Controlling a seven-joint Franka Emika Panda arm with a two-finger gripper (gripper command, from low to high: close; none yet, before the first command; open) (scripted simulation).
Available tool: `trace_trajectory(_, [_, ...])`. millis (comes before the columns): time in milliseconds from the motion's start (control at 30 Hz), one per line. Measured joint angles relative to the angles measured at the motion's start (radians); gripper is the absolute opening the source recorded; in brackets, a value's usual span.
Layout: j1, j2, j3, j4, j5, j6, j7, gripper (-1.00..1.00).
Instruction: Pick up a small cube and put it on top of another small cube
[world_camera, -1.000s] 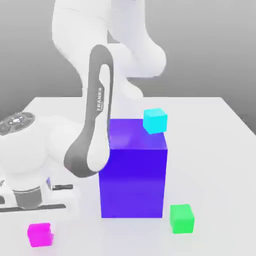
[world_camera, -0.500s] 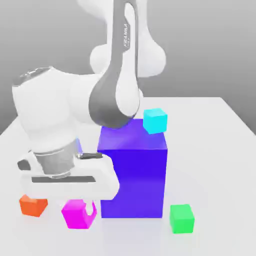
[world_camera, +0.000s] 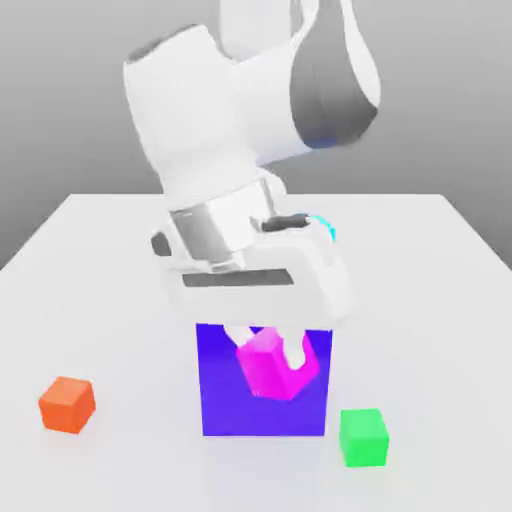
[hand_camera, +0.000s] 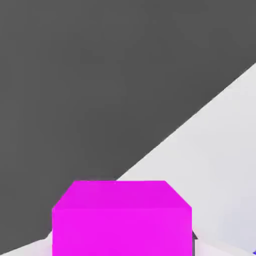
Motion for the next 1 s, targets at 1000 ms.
trace_trajectory(1000, [-0.048, 0.064, 0.359, -0.148, -0.509, 0.09, 1.639, -1.0])
